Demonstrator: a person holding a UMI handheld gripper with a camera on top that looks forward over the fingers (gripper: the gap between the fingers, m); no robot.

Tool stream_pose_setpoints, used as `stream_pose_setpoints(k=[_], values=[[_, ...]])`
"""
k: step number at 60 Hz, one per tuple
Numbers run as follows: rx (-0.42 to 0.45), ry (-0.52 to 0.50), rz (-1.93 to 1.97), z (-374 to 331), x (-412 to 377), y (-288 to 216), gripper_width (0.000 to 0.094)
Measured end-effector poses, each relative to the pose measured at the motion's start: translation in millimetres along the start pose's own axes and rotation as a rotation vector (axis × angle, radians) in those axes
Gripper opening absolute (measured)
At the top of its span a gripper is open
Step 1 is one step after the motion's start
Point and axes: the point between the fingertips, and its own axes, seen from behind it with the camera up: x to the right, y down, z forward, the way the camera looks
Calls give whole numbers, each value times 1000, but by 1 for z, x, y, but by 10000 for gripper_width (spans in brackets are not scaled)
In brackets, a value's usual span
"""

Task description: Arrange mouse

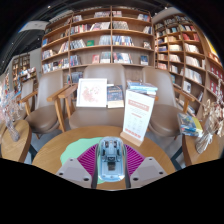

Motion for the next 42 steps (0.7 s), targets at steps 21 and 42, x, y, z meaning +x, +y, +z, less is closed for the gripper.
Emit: stream_pose_setpoints(k=[21,42], values=[[-109,-76,49,92,-94,54,375],[-153,-22,14,101,-85,83,694]])
